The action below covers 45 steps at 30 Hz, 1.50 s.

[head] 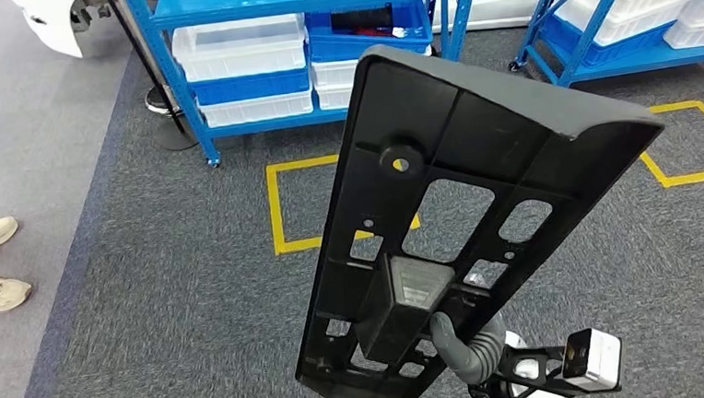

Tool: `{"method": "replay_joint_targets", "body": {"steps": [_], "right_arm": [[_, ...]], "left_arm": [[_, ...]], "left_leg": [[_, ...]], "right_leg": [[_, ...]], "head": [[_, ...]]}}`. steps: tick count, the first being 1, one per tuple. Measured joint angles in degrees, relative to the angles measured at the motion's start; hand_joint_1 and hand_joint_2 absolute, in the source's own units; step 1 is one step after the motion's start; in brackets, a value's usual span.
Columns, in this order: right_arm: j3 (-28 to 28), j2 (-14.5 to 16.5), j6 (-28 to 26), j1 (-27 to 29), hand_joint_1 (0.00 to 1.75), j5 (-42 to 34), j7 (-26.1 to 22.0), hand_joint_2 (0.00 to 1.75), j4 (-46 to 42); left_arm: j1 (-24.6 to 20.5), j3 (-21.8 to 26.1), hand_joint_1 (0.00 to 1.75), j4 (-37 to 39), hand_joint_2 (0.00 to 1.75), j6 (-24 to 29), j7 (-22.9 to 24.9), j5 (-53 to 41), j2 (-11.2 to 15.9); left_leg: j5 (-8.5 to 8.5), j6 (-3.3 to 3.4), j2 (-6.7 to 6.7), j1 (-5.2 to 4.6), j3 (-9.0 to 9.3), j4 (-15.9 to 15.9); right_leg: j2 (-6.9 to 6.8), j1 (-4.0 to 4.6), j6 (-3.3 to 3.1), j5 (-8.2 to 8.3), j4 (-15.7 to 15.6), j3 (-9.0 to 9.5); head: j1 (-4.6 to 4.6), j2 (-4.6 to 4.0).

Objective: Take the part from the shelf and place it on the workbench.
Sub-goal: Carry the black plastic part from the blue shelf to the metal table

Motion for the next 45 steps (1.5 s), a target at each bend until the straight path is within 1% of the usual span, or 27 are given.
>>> {"method": "replay_joint_targets", "body": {"steps": [2, 3, 6, 7, 8, 9, 11, 13, 14, 16, 18, 21, 22, 23, 25, 27, 29, 30, 32, 33, 35, 37, 38, 39, 40, 43, 45], "right_arm": [[0.05, -0.05, -0.46, 0.08, 1.75, 0.07, 0.0, 1.75, 0.0], [0.06, -0.08, -0.73, 0.15, 1.75, 0.21, -0.03, 1.75, 0.0], [0.08, -0.13, -1.53, 0.5, 1.75, 1.18, -0.08, 1.75, -0.02], [0.11, -0.13, -1.7, 0.64, 1.75, 1.57, -0.08, 1.75, -0.02], [0.16, -0.13, -1.78, 0.74, 1.75, 1.91, -0.08, 1.75, -0.02], [0.25, -0.13, -1.86, 0.77, 1.75, 2.19, -0.07, 1.75, -0.02], [0.44, -0.13, -2.15, 0.52, 1.75, 2.71, 0.01, 1.75, -0.02], [0.66, -0.13, -2.54, 0.0, 1.75, 3.09, 0.18, 1.75, -0.05], [0.75, -0.13, -2.78, -0.23, 1.75, 3.19, 0.24, 1.75, -0.08], [0.87, -0.13, -3.55, -0.42, 1.75, 3.37, 0.14, 1.75, -0.14], [0.87, -0.15, -4.72, -0.36, 1.75, 4.14, -0.3, 1.75, -0.4], [0.86, -0.22, -5.73, 0.01, 1.75, 5.47, -0.8, 1.75, -1.03], [0.86, -0.26, -5.84, 0.21, 1.75, 5.78, -0.89, 1.75, -1.11], [0.86, -0.31, -5.99, 0.41, 1.75, 6.11, -0.95, 1.75, -1.17], [0.89, -0.45, -6.49, 0.78, 1.75, 6.82, -1.0, 1.75, -1.37], [1.03, -0.61, -7.31, 0.96, 1.75, 7.22, -1.09, 1.75, -1.63], [1.26, -0.72, -8.74, 1.07, 1.75, 7.72, -1.39, 1.75, -2.01], [1.35, -0.79, -9.6, 1.14, 1.75, 8.3, -1.62, 1.75, -2.35], [1.44, -1.12, -11.08, 1.3, 1.75, 10.1, -2.0, 1.75, -3.23], [1.52, -1.38, -11.68, 1.34, 1.75, 11.1, -2.14, 1.75, -3.74], [1.98, -2.09, -13.37, 1.35, 1.75, 13.4, -2.27, 1.75, -4.84], [2.92, -3.12, -15.9, 1.29, 1.75, 15.47, -2.31, 1.75, -6.03], [3.43, -3.78, -17.24, 1.26, 1.75, 16.19, -2.31, 1.75, -6.65], [3.99, -4.51, -18.52, 1.2, 1.75, 16.71, -2.31, 1.75, -7.29], [4.53, -5.25, -19.65, 1.13, 1.75, 17.16, -2.31, 1.75, -7.9], [6.32, -7.02, -22.31, 0.73, 1.75, 18.41, -2.12, 1.75, -9.41], [7.57, -7.42, -23.29, 0.5, 1.75, 19.27, -1.41, 1.75, -10.16]], "left_arm": [[0.09, 0.14, 0.0, 0.0, 1.75, 0.01, -0.14, 0.15, -0.04], [0.13, 0.17, 0.0, 0.0, 1.75, -0.01, -0.18, 0.15, -0.06], [0.08, 0.18, 0.0, 0.0, 1.75, -0.1, -0.38, 0.1, -0.08], [0.08, 0.19, 0.0, 0.0, 1.75, -0.13, -0.42, 0.14, -0.08], [0.09, 0.2, 0.0, 0.0, 1.75, -0.14, -0.43, 0.2, -0.1], [0.09, 0.24, 0.0, 0.0, 1.75, -0.12, -0.43, 0.31, -0.14], [0.07, 0.44, 0.0, 0.0, 1.75, 0.02, -0.43, 0.64, -0.34], [0.05, 0.85, 0.0, 0.0, 1.75, 0.16, -0.5, 0.95, -0.52], [0.04, 1.04, 0.0, 0.0, 1.75, 0.19, -0.56, 1.04, -0.55], [0.16, 1.24, 0.0, 0.0, 1.75, 0.16, -0.77, 1.04, -0.59], [0.34, 1.25, 0.0, 0.0, 1.75, 0.13, -1.0, 0.6, -0.61], [0.45, 1.25, 0.0, 0.0, 1.75, 0.14, -1.21, -0.13, -0.62], [0.44, 1.25, 0.0, 0.0, 1.75, 0.16, -1.27, -0.21, -0.61], [0.43, 1.25, 0.0, 0.0, 1.75, 0.23, -1.4, -0.26, -0.61], [0.38, 1.25, 0.0, 0.0, 1.75, 0.69, -1.69, -0.26, -0.6], [0.34, 1.25, 0.0, -0.01, 1.75, 1.34, -1.79, -0.27, -0.45], [0.34, 1.25, 0.0, -0.02, 1.75, 1.84, -1.67, -0.23, -0.25], [0.32, 1.25, 0.0, -0.02, 1.75, 2.0, -1.58, -0.18, -0.19], [0.23, 1.25, 0.0, -0.02, 1.75, 2.1, -1.49, 0.01, -0.18], [0.17, 1.25, 0.0, -0.02, 1.75, 2.04, -1.48, 0.12, -0.18], [0.07, 1.25, 0.0, -0.01, 1.75, 1.74, -1.51, 0.24, -0.19], [0.04, 1.25, 0.0, -0.01, 1.75, 1.27, -1.55, 0.25, -0.2], [0.04, 1.25, 0.0, 0.0, 1.75, 1.11, -1.55, 0.26, -0.21], [0.02, 1.25, 0.0, 0.01, 1.75, 1.03, -1.51, 0.26, -0.26], [-0.03, 1.25, 0.0, 0.01, 1.75, 1.03, -1.44, 0.27, -0.35], [-0.31, 1.25, 0.0, 0.05, 1.75, 1.06, -1.26, 0.31, -0.62], [-0.52, 1.26, 0.0, 0.07, 1.75, 1.08, -1.33, 0.53, -0.66]], "left_leg": [[1.02, 0.81, 0.19, 0.16, -0.76, -0.2], [1.7, 1.24, 0.33, 0.29, -1.29, -0.33], [3.73, 1.88, 0.54, 0.43, -3.62, -0.28], [4.39, 1.81, 0.55, 0.43, -4.54, -0.12], [5.0, 1.69, 0.55, 0.45, -5.47, 0.1], [5.53, 1.52, 0.56, 0.5, -6.45, 0.39], [6.28, 1.07, 0.54, 0.61, -8.14, 1.21], [6.78, 0.46, 0.47, 0.54, -9.38, 2.2], [7.07, 0.1, 0.45, 0.48, -9.76, 2.52], [7.79, -0.74, 0.41, 0.55, -10.18, 2.6], [6.42, -1.39, 0.35, 0.79, -10.87, 3.68], [-1.39, -1.96, 0.3, 1.04, -13.8, 12.52], [-3.19, -2.04, 0.3, 1.06, -14.6, 16.13], [-3.58, -2.04, 0.29, 1.06, -14.76, 18.57], [-0.78, -1.69, 0.14, 1.01, -12.28, 17.66], [1.65, -0.62, -1.26, 0.83, -6.47, 10.01], [0.83, 0.2, -2.79, 0.58, -1.57, 2.45], [0.17, 0.44, -3.0, 0.4, -0.51, 0.51], [0.5, 0.74, -2.07, 0.29, -0.51, -0.47], [0.95, 1.08, -1.54, 0.41, -0.63, -0.74], [1.84, 1.58, -0.34, 0.73, -1.19, -1.11], [2.27, 1.7, 0.66, 0.7, -2.06, -0.88], [2.41, 1.65, 1.14, 0.7, -2.43, -0.67], [2.49, 1.57, 1.61, 0.72, -2.74, -0.42], [2.49, 1.45, 2.04, 0.75, -2.95, -0.11], [2.05, 0.67, 3.05, 0.56, -3.34, 1.01], [1.85, 0.1, 3.64, 0.28, -3.6, 1.5]], "right_leg": [[0.09, -0.16, 0.69, 0.0, 0.21, -0.34], [0.26, -0.22, 1.03, -1.43, 1.21, -0.8], [0.59, -0.6, 1.93, -9.84, 10.49, -3.41], [0.59, -0.75, 2.2, -11.37, 14.06, -4.03], [0.59, -0.91, 2.41, -11.45, 16.24, -3.96], [0.58, -1.08, 2.55, -10.34, 16.36, -2.87], [0.57, -1.42, 2.66, -7.64, 10.56, 2.3], [0.67, -1.35, 2.37, -7.86, 2.71, 7.7], [0.74, -1.2, 2.07, -8.46, 0.52, 8.98], [0.79, -0.91, 1.13, -8.51, -0.38, 8.88], [0.58, -0.9, 0.04, -7.51, -0.55, 8.06], [0.4, -0.7, -0.97, -5.67, -0.61, 5.88], [0.42, -0.53, -1.06, -5.09, -0.57, 5.01], [0.45, -0.37, -1.1, -4.52, -0.51, 4.16], [0.81, -0.07, -0.95, -3.53, -0.41, 2.64], [1.31, 0.18, -0.64, -2.61, -0.31, 1.64], [1.67, 0.17, -0.15, -1.75, -0.25, 1.15], [1.92, 0.07, 0.19, -1.31, -0.29, 1.0], [2.47, -0.22, 0.9, -0.62, -0.3, 0.8], [2.5, -0.27, 1.18, -1.12, 0.38, 0.38], [2.0, -0.39, 1.64, -4.7, 5.49, -1.9], [1.47, -0.62, 2.14, -9.24, 13.38, -4.95], [1.31, -0.78, 2.37, -10.28, 15.89, -5.61], [1.13, -0.94, 2.54, -10.24, 16.31, -5.16], [0.83, -1.11, 2.66, -9.21, 14.31, -3.43], [-1.5, -1.11, 2.4, -5.74, 2.79, 3.96], [-1.95, -0.76, 1.66, -5.82, 0.54, 4.91]], "head": [[0.0, 0.0], [0.01, 0.0], [0.01, 0.0], [0.01, 0.0], [0.01, 0.0], [0.01, 0.0], [0.01, 0.0], [0.0, 0.0], [-0.01, 0.0], [0.0, 0.0], [0.0, 0.0], [0.0, 0.0], [0.0, 0.0], [-0.01, 0.0], [-0.01, 0.0], [-0.02, 0.0], [-0.01, 0.0], [-0.01, 0.0], [0.0, 0.0], [0.0, 0.0], [0.01, 0.0], [0.01, 0.0], [0.01, 0.0], [0.01, 0.0], [0.01, 0.0], [0.0, 0.0], [0.0, 0.0]]}}
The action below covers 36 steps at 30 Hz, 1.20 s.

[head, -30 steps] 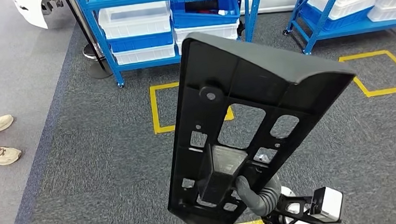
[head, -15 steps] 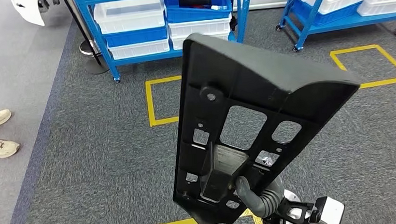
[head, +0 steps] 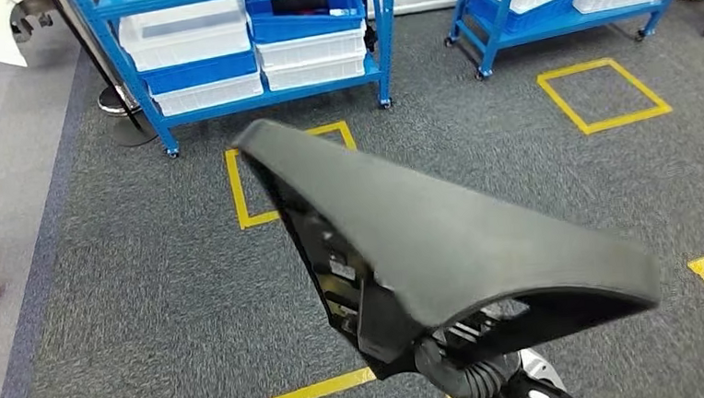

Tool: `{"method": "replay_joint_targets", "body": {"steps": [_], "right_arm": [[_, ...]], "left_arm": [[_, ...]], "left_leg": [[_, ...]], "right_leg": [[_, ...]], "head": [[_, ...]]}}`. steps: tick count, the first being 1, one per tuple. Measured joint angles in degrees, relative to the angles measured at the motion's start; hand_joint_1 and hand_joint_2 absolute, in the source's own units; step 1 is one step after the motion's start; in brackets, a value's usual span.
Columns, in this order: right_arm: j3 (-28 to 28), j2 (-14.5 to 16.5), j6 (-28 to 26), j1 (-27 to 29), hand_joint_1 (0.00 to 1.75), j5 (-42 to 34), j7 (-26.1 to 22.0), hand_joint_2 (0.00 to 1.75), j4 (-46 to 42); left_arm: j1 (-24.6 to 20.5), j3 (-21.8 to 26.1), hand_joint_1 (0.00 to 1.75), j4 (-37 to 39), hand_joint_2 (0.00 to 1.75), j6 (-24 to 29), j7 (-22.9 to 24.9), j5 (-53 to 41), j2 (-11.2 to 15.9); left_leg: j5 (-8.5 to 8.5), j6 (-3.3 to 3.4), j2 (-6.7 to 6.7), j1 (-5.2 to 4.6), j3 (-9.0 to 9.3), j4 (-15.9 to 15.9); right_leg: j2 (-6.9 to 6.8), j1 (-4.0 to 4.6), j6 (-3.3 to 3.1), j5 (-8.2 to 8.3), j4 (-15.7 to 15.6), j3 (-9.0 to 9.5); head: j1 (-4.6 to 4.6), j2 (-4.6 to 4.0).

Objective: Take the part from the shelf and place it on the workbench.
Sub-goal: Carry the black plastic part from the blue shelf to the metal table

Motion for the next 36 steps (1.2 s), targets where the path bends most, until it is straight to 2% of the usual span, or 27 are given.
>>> {"method": "replay_joint_targets", "body": {"steps": [2, 4, 6, 7, 8, 9, 10, 11, 13, 14, 15, 17, 18, 19, 20, 22, 23, 24, 25, 26, 27, 29, 30, 33, 35, 36], "right_arm": [[1.42, -0.08, -0.41, -0.47, 1.75, 0.63, 1.25, 1.75, -0.51], [2.73, -0.12, -0.51, -1.61, 1.75, 0.56, 2.3, 1.75, -0.67], [3.57, -0.25, -0.74, -2.96, 1.75, -0.14, 2.76, 1.75, -0.66], [3.81, -0.34, -0.89, -3.46, 1.75, -0.56, 2.91, 1.75, -0.61], [3.98, -0.45, -1.01, -3.75, 1.75, -0.92, 3.03, 1.75, -0.53], [4.11, -0.57, -1.09, -3.9, 1.75, -1.21, 3.15, 1.75, -0.45], [4.23, -0.67, -1.14, -3.99, 1.75, -1.41, 3.22, 1.75, -0.37], [4.34, -0.75, -1.17, -4.11, 1.75, -1.55, 3.25, 1.75, -0.32], [4.55, -0.84, -1.21, -4.47, 1.75, -1.66, 3.26, 1.75, -0.3], [4.63, -0.86, -1.23, -4.65, 1.75, -1.69, 3.26, 1.75, -0.3], [4.7, -0.87, -1.24, -4.76, 1.75, -1.73, 3.26, 1.75, -0.29], [4.8, -0.97, -1.26, -4.86, 1.75, -1.77, 3.27, 1.75, -0.3], [4.82, -1.05, -1.27, -4.87, 1.75, -1.78, 3.27, 1.75, -0.31], [4.86, -1.16, -1.29, -4.98, 1.75, -1.78, 3.27, 1.75, -0.32], [4.9, -1.28, -1.31, -5.1, 1.75, -1.78, 3.26, 1.75, -0.32], [5.0, -1.43, -1.35, -5.3, 1.75, -1.79, 3.25, 1.75, -0.29], [5.06, -1.5, -1.37, -5.31, 1.75, -1.8, 3.26, 1.75, -0.25], [5.14, -1.57, -1.37, -5.3, 1.75, -1.8, 3.26, 1.75, -0.19], [5.21, -1.68, -1.38, -5.3, 1.75, -1.8, 3.26, 1.75, -0.14], [5.29, -1.8, -1.38, -5.31, 1.75, -1.8, 3.26, 1.75, -0.09], [5.36, -1.93, -1.38, -5.35, 1.75, -1.82, 3.26, 1.75, -0.07], [5.53, -2.2, -1.43, -5.55, 1.75, -2.1, 3.23, 1.75, -0.04], [5.61, -2.35, -1.56, -5.67, 1.75, -2.35, 3.19, 1.75, -0.04], [5.68, -2.84, -2.69, -5.28, 1.75, -2.5, 2.8, 1.75, -0.75], [5.55, -3.15, -3.54, -4.61, 1.75, -2.73, 2.56, 1.75, -1.93], [5.11, -3.4, -3.36, -4.46, 1.75, -3.82, 2.71, 1.75, -2.43]], "left_arm": [[-0.24, 0.01, 0.0, 0.0, 1.75, 0.02, -0.28, 0.34, -0.06], [-0.43, 0.02, 0.0, 0.01, 1.75, 0.01, -0.66, 0.55, -0.15], [-0.47, 0.02, 0.0, 0.02, 1.75, 0.01, -0.81, 0.63, -0.19], [-0.43, 0.02, 0.0, 0.02, 1.75, 0.04, -0.81, 0.63, -0.18], [-0.39, 0.02, 0.0, 0.02, 1.75, 0.07, -0.79, 0.64, -0.17], [-0.35, 0.03, 0.0, 0.02, 1.75, 0.09, -0.74, 0.67, -0.17], [-0.34, 0.03, 0.0, 0.02, 1.75, 0.11, -0.69, 0.7, -0.17], [-0.36, 0.04, 0.0, 0.02, 1.75, 0.11, -0.64, 0.73, -0.18], [-0.38, 0.03, 0.0, 0.03, 1.75, 0.21, -0.62, 0.76, -0.09], [-0.39, 0.03, 0.0, 0.03, 1.75, 0.28, -0.61, 0.78, -0.05], [-0.39, 0.03, 0.0, 0.04, 1.75, 0.36, -0.6, 0.78, -0.01], [-0.44, 0.04, 0.0, 0.05, 1.75, 0.44, -0.58, 0.79, -0.07], [-0.48, 0.04, 0.0, 0.05, 1.75, 0.45, -0.59, 0.79, -0.13], [-0.52, 0.05, 0.0, 0.06, 1.75, 0.46, -0.61, 0.79, -0.2], [-0.52, 0.05, 0.0, 0.07, 1.75, 0.46, -0.62, 0.79, -0.27], [-0.42, 0.06, 0.0, 0.07, 1.75, 0.46, -0.63, 0.79, -0.27], [-0.36, 0.06, 0.0, 0.07, 1.75, 0.46, -0.62, 0.8, -0.27], [-0.35, 0.06, 0.0, 0.07, 1.75, 0.45, -0.63, 0.82, -0.27], [-0.37, 0.06, 0.0, 0.07, 1.75, 0.41, -0.65, 0.9, -0.28], [-0.4, 0.07, 0.0, 0.07, 1.75, 0.3, -0.72, 1.07, -0.29], [-0.44, 0.08, 0.0, 0.08, 1.75, 0.13, -0.82, 1.33, -0.31], [-0.53, 0.22, 0.0, 0.09, 1.75, -0.15, -1.13, 1.97, -0.34], [-0.55, 0.32, 0.0, 0.09, 1.75, -0.19, -1.26, 2.24, -0.34], [-0.57, 0.49, 0.0, 0.09, 1.75, 0.12, -1.41, 2.43, -0.32], [-0.46, 0.5, 0.0, 0.1, 1.75, 0.62, -1.2, 1.97, -0.29], [-0.37, 0.5, 0.0, 0.1, 1.75, 0.83, -1.03, 1.73, -0.27]], "left_leg": [[-0.17, -0.6, 0.45, 0.1, -0.07, 0.16], [-1.87, -1.19, -0.81, 0.34, -1.05, 2.34], [-5.59, -1.48, -2.69, 0.44, -4.26, 9.21], [-7.29, -1.51, -3.09, 0.44, -6.24, 13.35], [-8.19, -1.48, -3.25, 0.43, -7.83, 16.57], [-7.87, -1.36, -3.31, 0.42, -8.5, 17.7], [-6.4, -1.16, -3.38, 0.41, -8.03, 16.39], [-4.16, -0.87, -3.65, 0.4, -6.6, 13.05], [-0.45, -0.19, -5.68, 0.38, -3.17, 5.0], [0.34, 0.03, -6.56, 0.33, -2.15, 2.47], [0.49, 0.19, -7.18, 0.25, -1.77, 1.31], [0.76, 0.52, -6.55, 0.31, -1.71, 0.72], [1.09, 0.84, -6.04, 0.44, -1.61, 0.32], [1.43, 1.19, -5.46, 0.61, -1.5, -0.12], [1.72, 1.48, -4.82, 0.77, -1.43, -0.5], [1.87, 1.74, -3.62, 0.6, -1.57, -0.58], [1.86, 1.74, -3.03, 0.52, -1.68, -0.49], [1.81, 1.72, -2.47, 0.48, -1.76, -0.39], [1.74, 1.68, -1.93, 0.46, -1.8, -0.27], [1.62, 1.58, -1.44, 0.46, -1.78, -0.14], [1.45, 1.42, -1.01, 0.43, -1.71, 0.02], [1.08, 0.91, -0.34, 0.16, -1.61, 0.33], [0.95, 0.64, -0.04, 0.01, -1.57, 0.42], [0.57, -0.25, 0.59, 0.0, -1.38, 0.57], [-1.67, -0.8, -0.81, 0.23, -2.42, 3.38], [-3.68, -0.99, -1.89, 0.36, -3.88, 6.74]], "right_leg": [[0.89, 0.04, -0.83, 0.26, -0.06, -0.37], [1.65, -0.07, -1.6, 0.62, -0.32, -0.59], [2.42, -0.04, -2.11, 0.91, -0.41, -0.89], [2.87, 0.05, -2.24, 0.99, -0.39, -1.04], [3.35, 0.17, -2.32, 1.05, -0.35, -1.13], [3.86, 0.27, -2.36, 1.08, -0.29, -1.16], [4.38, 0.36, -2.36, 1.1, -0.22, -1.12], [4.92, 0.44, -2.35, 1.1, -0.15, -1.05], [5.95, 0.51, -2.15, 1.18, 0.02, -1.12], [6.45, 0.48, -1.89, 1.32, 0.07, -1.33], [6.93, 0.4, -1.54, 1.52, 0.06, -1.62], [7.82, 0.32, -0.69, 1.96, -0.13, -2.02], [7.65, 0.39, -0.4, 1.82, 0.04, -2.2], [6.92, 0.49, -0.16, 1.02, 1.1, -2.74], [5.82, 0.55, 0.05, -0.47, 3.45, -3.86], [3.74, 0.32, 0.46, -4.32, 10.91, -7.4], [3.35, 0.16, 0.69, -5.54, 14.28, -8.99], [3.15, 0.03, 0.86, -5.7, 15.88, -9.71], [2.97, -0.08, 0.96, -4.76, 15.21, -9.26], [2.6, -0.14, 0.98, -2.93, 12.11, -7.53], [1.73, -0.13, 0.89, -1.09, 7.65, -5.1], [0.1, 0.18, 0.31, 1.01, 0.9, -1.5], [-0.23, 0.36, -0.01, 1.11, -0.3, -0.95], [1.09, 0.38, -0.92, 1.31, -0.61, -1.1], [1.92, 0.06, -1.57, 1.65, -1.01, -1.04], [2.37, -0.03, -1.79, 1.78, -1.1, -1.07]], "head": [[0.0, 0.0], [0.01, 0.0], [0.0, 0.0], [0.0, 0.0], [0.0, 0.0], [0.0, 0.0], [-0.01, 0.0], [-0.01, 0.0], [0.01, 0.0], [0.01, 0.0], [0.0, 0.0], [0.0, 0.0], [0.01, 0.0], [0.01, 0.0], [0.01, 0.0], [0.01, 0.0], [0.01, 0.0], [0.01, 0.0], [0.01, 0.0], [0.01, 0.0], [0.01, 0.0], [0.01, 0.0], [0.01, 0.0], [0.01, 0.0], [0.0, 0.0], [-0.01, 0.0]]}}
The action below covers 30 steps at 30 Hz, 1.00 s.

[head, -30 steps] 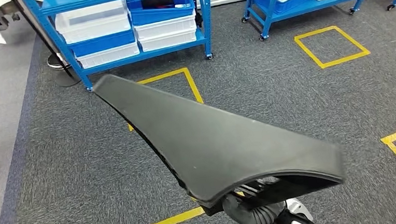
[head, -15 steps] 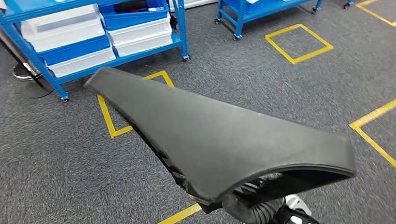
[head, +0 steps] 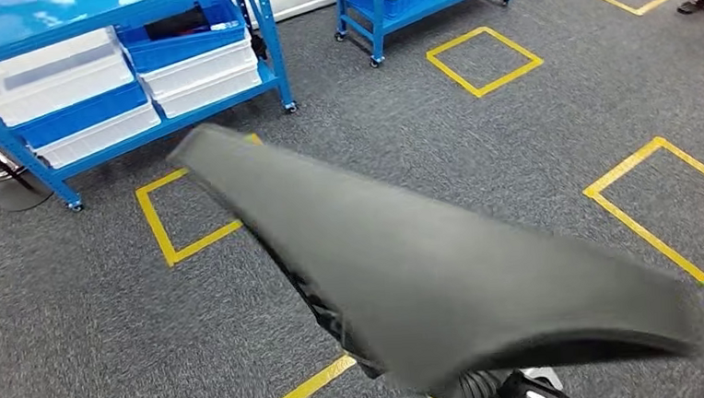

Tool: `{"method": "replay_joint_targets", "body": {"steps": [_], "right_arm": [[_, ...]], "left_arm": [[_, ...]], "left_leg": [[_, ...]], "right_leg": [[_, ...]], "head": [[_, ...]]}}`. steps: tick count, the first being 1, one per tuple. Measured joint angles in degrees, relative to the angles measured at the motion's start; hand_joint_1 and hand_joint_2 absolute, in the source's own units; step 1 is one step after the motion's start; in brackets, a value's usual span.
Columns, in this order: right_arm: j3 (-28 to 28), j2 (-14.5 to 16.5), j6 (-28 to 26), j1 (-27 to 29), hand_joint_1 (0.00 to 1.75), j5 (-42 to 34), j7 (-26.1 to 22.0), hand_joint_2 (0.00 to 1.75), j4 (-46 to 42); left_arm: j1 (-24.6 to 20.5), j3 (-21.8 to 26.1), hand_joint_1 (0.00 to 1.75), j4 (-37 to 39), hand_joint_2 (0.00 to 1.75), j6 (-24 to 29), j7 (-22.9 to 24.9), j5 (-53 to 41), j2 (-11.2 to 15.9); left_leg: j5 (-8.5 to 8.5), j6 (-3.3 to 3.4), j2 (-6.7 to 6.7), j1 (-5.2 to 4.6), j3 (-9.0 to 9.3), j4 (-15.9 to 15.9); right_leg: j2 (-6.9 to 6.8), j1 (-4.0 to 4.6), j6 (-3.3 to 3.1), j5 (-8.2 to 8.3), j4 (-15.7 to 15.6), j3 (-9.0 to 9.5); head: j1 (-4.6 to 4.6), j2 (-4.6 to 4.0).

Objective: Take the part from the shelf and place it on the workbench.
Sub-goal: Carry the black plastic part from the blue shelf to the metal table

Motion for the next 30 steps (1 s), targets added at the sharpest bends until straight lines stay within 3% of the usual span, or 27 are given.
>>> {"method": "replay_joint_targets", "body": {"steps": [2, 3, 4, 6, 8, 10, 11, 12, 14, 16, 17, 18, 19, 20, 21, 23, 24, 25, 27, 29, 30], "right_arm": [[-2.49, -0.69, 2.36, -0.14, 1.75, -4.09, 0.91, 1.75, -0.41], [-4.52, -1.02, 4.42, -0.23, 1.75, -6.32, 1.45, 1.75, -0.43], [-6.86, -1.21, 6.64, -0.32, 1.75, -8.0, 1.9, 1.75, -0.43], [-11.5, -1.29, 10.52, -0.44, 1.75, -9.52, 2.47, 1.75, -0.49], [-15.01, -1.24, 12.63, -0.48, 1.75, -9.6, 2.75, 1.75, -0.66], [-17.12, -1.2, 13.35, -0.36, 1.75, -9.25, 2.82, 1.75, -0.84], [-17.85, -1.18, 13.51, -0.25, 1.75, -9.08, 2.82, 1.75, -0.92], [-18.55, -1.15, 13.64, -0.1, 1.75, -8.94, 2.82, 1.75, -1.02], [-19.72, -1.11, 13.78, 0.03, 1.75, -8.87, 2.82, 1.75, -1.25], [-20.59, -1.09, 13.8, 0.07, 1.75, -8.84, 2.82, 1.75, -1.36], [-20.86, -1.08, 13.8, 0.13, 1.75, -8.83, 2.82, 1.75, -1.36], [-21.08, -1.06, 13.8, 0.22, 1.75, -8.81, 2.82, 1.75, -1.36], [-21.25, -1.03, 13.8, 0.28, 1.75, -8.79, 2.82, 1.75, -1.35], [-21.4, -1.02, 13.8, 0.31, 1.75, -8.79, 2.82, 1.75, -1.36], [-21.53, -1.01, 13.8, 0.33, 1.75, -8.78, 2.82, 1.75, -1.36], [-21.81, -0.98, 13.79, 0.31, 1.75, -8.76, 2.82, 1.75, -1.38], [-21.98, -0.96, 13.76, 0.31, 1.75, -8.7, 2.82, 1.75, -1.39], [-22.14, -0.94, 13.67, 0.35, 1.75, -8.54, 2.81, 1.75, -1.43], [-22.57, -0.89, 13.3, 0.91, 1.75, -8.07, 2.63, 1.75, -1.63], [-23.3, -0.75, 12.93, 2.07, 1.75, -7.79, 1.78, 1.75, -1.96], [-23.73, -0.63, 12.88, 2.78, 1.75, -7.77, 1.0, 1.75, -2.07]], "left_arm": [[0.19, 0.0, 0.0, 0.01, 1.75, 0.16, 0.24, -0.28, 0.06], [0.25, -0.01, 0.0, 0.01, 1.75, 0.17, 0.25, -0.31, 0.11], [0.29, -0.02, 0.0, 0.01, 1.75, 0.16, 0.2, -0.34, 0.16], [0.31, -0.08, 0.0, 0.01, 1.75, 0.16, 0.04, -0.36, 0.31], [0.32, -0.13, 0.0, 0.01, 1.75, 0.17, -0.11, -0.37, 0.46], [0.38, -0.14, 0.0, 0.01, 1.75, 0.19, -0.22, -0.37, 0.52], [0.37, -0.15, 0.0, 0.01, 1.75, 0.2, -0.26, -0.37, 0.52], [0.31, -0.17, 0.0, 0.01, 1.75, 0.2, -0.28, -0.37, 0.52], [0.16, -0.22, 0.0, 0.01, 1.75, 0.2, -0.3, -0.37, 0.52], [0.25, -0.24, 0.0, 0.01, 1.75, 0.2, -0.32, -0.37, 0.52], [0.33, -0.24, 0.0, 0.01, 1.75, 0.2, -0.33, -0.37, 0.52], [0.37, -0.24, 0.0, 0.01, 1.75, 0.21, -0.33, -0.37, 0.52], [0.37, -0.25, 0.0, 0.01, 1.75, 0.21, -0.33, -0.37, 0.52], [0.33, -0.25, 0.0, 0.01, 1.75, 0.21, -0.33, -0.37, 0.52], [0.28, -0.26, 0.0, 0.01, 1.75, 0.21, -0.33, -0.37, 0.52], [0.18, -0.27, 0.0, 0.01, 1.75, 0.2, -0.33, -0.37, 0.52], [0.14, -0.28, 0.0, 0.01, 1.75, 0.21, -0.34, -0.39, 0.52], [0.11, -0.29, 0.0, 0.01, 1.75, 0.25, -0.35, -0.45, 0.52], [0.04, -0.33, 0.0, 0.01, 1.75, 0.56, -0.46, -0.63, 0.52], [0.01, -0.38, 0.0, 0.01, 1.75, 1.65, -0.74, -0.73, 0.51], [0.05, -0.39, 0.0, 0.01, 1.75, 2.45, -0.9, -0.73, 0.5]], "left_leg": [[-3.65, -0.2, -1.22, 0.06, -3.79, 8.3], [-4.17, -0.21, -1.4, 0.06, -5.03, 10.85], [-3.43, -0.16, -1.48, 0.06, -5.19, 11.01], [0.88, 0.14, -2.24, 0.1, -2.2, 4.33], [3.93, 0.61, -4.48, 0.17, 1.17, -3.31], [4.24, 1.07, -5.53, 0.05, 1.97, -5.56], [4.41, 1.35, -5.05, 0.02, 1.94, -5.68], [4.65, 1.75, -4.45, 0.06, 1.96, -5.88], [5.15, 2.61, -3.26, 0.25, 2.02, -6.39], [5.31, 3.06, -2.04, 0.12, 1.93, -6.57], [5.29, 3.1, -1.37, -0.01, 1.85, -6.53], [5.26, 3.14, -0.7, -0.12, 1.8, -6.49], [5.21, 3.15, -0.04, -0.2, 1.78, -6.45], [5.15, 3.13, 0.57, -0.25, 1.82, -6.41], [5.04, 3.07, 1.1, -0.29, 1.92, -6.39], [4.77, 2.76, 1.95, -0.54, 2.16, -6.29], [4.65, 2.51, 2.31, -0.67, 2.24, -6.24], [4.57, 2.24, 2.67, -0.79, 2.3, -6.24], [4.34, 1.64, 3.18, -0.83, 2.43, -6.24], [2.82, 1.05, 1.78, -0.69, 1.89, -4.55], [1.16, 0.8, 0.58, -0.58, 0.82, -2.0]], "right_leg": [[1.06, 0.03, -0.19, 0.14, 0.02, -0.22], [1.66, 0.05, -0.19, 0.18, 0.07, -0.28], [2.26, 0.06, -0.16, 0.22, 0.13, -0.29], [3.5, 0.03, 0.05, 0.23, 0.3, -0.2], [4.65, 0.1, 0.58, 0.3, 0.55, -0.39], [5.69, -0.01, 1.34, 0.62, 0.63, -0.89], [6.23, -0.07, 1.76, 0.85, 0.53, -1.09], [6.2, -0.15, 2.1, 0.88, 0.6, -1.26], [4.07, -0.03, 2.68, -0.62, 2.75, -2.4], [1.36, -0.1, 3.14, -4.38, 9.47, -5.56], [0.87, -0.18, 3.36, -6.1, 13.5, -7.42], [0.7, -0.25, 3.5, -6.95, 16.34, -8.71], [0.61, -0.27, 3.56, -6.69, 17.03, -8.9], [0.43, -0.26, 3.53, -5.41, 15.31, -7.85], [-0.02, -0.21, 3.4, -3.51, 11.52, -5.69], [-2.03, 0.15, 2.64, -0.94, 3.49, -1.32], [-2.64, 0.37, 2.24, -0.44, 1.25, -0.17], [-2.88, 0.56, 1.85, -0.47, 0.44, 0.14], [-1.78, 0.49, 1.36, -0.23, 0.31, 0.02], [-0.92, 0.15, 0.79, 0.04, -0.12, 0.12], [-0.51, -0.01, 0.51, 0.17, -0.3, 0.16]], "head": [[-0.01, 0.0], [-0.01, 0.0], [-0.01, 0.0], [-0.01, 0.0], [0.0, 0.0], [0.01, 0.0], [0.01, 0.0], [0.02, 0.0], [0.02, 0.0], [0.02, 0.0], [0.02, 0.0], [0.02, 0.0], [0.02, 0.0], [0.02, 0.0], [0.02, 0.0], [0.02, 0.0], [0.02, 0.0], [0.02, 0.0], [0.02, 0.0], [0.02, 0.0], [0.02, 0.0]]}}
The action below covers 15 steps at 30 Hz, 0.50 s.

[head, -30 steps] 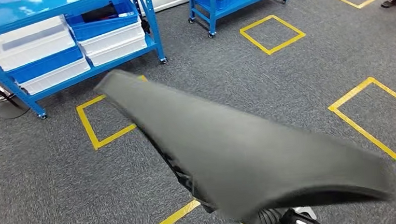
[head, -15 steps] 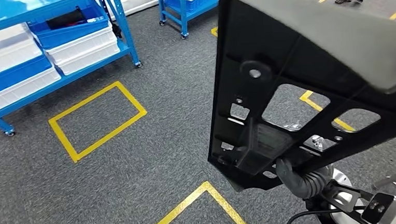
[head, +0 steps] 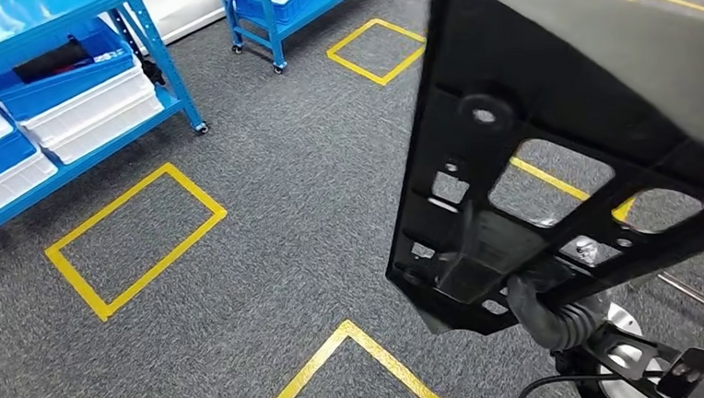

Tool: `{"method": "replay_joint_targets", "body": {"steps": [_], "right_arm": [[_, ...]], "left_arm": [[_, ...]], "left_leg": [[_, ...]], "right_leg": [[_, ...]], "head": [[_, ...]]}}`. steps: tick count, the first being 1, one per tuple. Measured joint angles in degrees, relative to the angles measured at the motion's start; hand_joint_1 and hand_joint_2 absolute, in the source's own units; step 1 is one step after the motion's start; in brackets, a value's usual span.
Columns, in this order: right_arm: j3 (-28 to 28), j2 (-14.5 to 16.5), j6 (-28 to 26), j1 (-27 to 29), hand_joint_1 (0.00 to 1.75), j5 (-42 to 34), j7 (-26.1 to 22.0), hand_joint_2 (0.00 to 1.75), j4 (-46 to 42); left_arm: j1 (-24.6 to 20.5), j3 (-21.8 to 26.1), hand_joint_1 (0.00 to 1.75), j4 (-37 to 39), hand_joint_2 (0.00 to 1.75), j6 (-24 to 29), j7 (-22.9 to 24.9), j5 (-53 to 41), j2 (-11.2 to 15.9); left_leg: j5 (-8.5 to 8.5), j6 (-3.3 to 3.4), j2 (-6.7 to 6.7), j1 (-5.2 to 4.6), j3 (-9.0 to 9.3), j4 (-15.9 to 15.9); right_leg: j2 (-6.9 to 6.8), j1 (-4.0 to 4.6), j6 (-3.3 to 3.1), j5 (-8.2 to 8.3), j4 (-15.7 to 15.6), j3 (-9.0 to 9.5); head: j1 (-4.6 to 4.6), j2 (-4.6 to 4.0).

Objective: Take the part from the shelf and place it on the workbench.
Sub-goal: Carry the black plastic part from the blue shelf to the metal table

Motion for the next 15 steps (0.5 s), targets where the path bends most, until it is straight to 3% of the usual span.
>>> {"method": "replay_joint_targets", "body": {"steps": [2, 3, 4, 5, 6, 8, 10, 12, 13, 15], "right_arm": [[-0.86, 0.34, 0.39, 1.44, 1.75, 0.0, -1.98, 1.75, 0.03], [-1.29, 0.61, 0.82, 2.17, 1.75, -0.01, -2.91, 1.75, 0.13], [-1.74, 0.91, 1.39, 2.8, 1.75, -0.01, -3.61, 1.75, 0.24], [-2.22, 1.26, 2.08, 3.33, 1.75, -0.02, -4.04, 1.75, 0.33], [-2.82, 1.66, 2.85, 3.76, 1.75, -0.08, -4.25, 1.75, 0.38], [-4.18, 2.26, 4.16, 4.24, 1.75, -0.56, -4.38, 1.75, 0.38], [-5.68, 2.45, 4.78, 4.22, 1.75, -1.51, -4.23, 1.75, 0.4], [-7.3, 2.38, 4.74, 4.06, 1.75, -2.4, -3.92, 1.75, 0.43], [-8.1, 2.31, 4.51, 4.0, 1.75, -2.65, -3.8, 1.75, 0.44], [-9.46, 2.02, 3.79, 3.58, 1.75, -2.69, -3.67, 1.75, 0.52]], "left_arm": [[0.3, 0.0, 0.0, 0.0, 1.75, 1.33, -0.18, 0.0, 0.08], [0.5, 0.0, 0.0, 0.0, 1.75, 1.71, -0.2, 0.01, 0.16], [0.68, 0.0, 0.0, 0.0, 1.75, 1.88, -0.24, 0.02, 0.26], [0.81, 0.0, 0.0, 0.0, 1.75, 1.98, -0.35, 0.04, 0.35], [0.87, 0.0, 0.0, 0.0, 1.75, 1.92, -0.62, 0.06, 0.52], [0.95, -0.06, 0.0, 0.0, 1.75, 1.49, -1.63, -0.22, 0.97], [1.01, -0.25, 0.0, 0.0, 1.75, 0.79, -2.66, -0.96, 1.71], [0.92, -0.64, 0.0, 0.0, 1.75, 0.01, -3.14, -1.85, 2.54], [0.8, -0.96, 0.0, 0.0, 1.75, -0.34, -3.24, -2.28, 2.88], [0.63, -1.69, 0.0, 0.0, 1.75, -0.87, -3.38, -3.08, 3.44]], "left_leg": [[-3.86, -0.25, -1.65, 0.13, -3.48, 7.9], [-4.94, -0.35, -1.9, 0.17, -5.07, 11.27], [-4.87, -0.41, -1.99, 0.22, -5.85, 12.79], [-3.63, -0.43, -2.05, 0.31, -5.57, 11.98], [-1.45, -0.43, -2.32, 0.47, -4.21, 8.78], [2.24, -0.34, -4.5, 0.89, -0.84, 0.77], [3.17, -0.09, -6.33, 1.04, 0.63, -2.96], [3.25, 0.55, -5.77, 0.9, 0.66, -3.18], [3.48, 1.02, -5.21, 0.89, 0.71, -3.41], [3.94, 1.88, -3.94, 0.94, 0.73, -3.9]], "right_leg": [[1.0, 0.04, -0.3, 0.07, -0.01, -0.13], [1.65, 0.04, -0.34, 0.09, 0.01, -0.16], [2.34, 0.03, -0.34, 0.09, 0.06, -0.15], [3.06, 0.0, -0.31, 0.07, 0.13, -0.09], [3.78, -0.03, -0.23, 0.03, 0.24, -0.01], [5.14, -0.02, 0.16, -0.1, 0.69, -0.11], [6.4, -0.02, 0.89, 0.02, 1.03, -0.67], [7.47, -0.15, 1.75, 0.41, 0.95, -1.19], [7.02, -0.19, 2.06, 0.32, 1.16, -1.41], [4.28, -0.13, 2.46, -1.75, 4.41, -3.03]], "head": [[0.0, 0.0], [0.0, 0.0], [0.0, 0.0], [0.0, 0.0], [0.0, 0.0], [0.0, 0.0], [0.0, 0.0], [0.0, 0.0], [0.0, 0.0], [0.0, 0.0]]}}
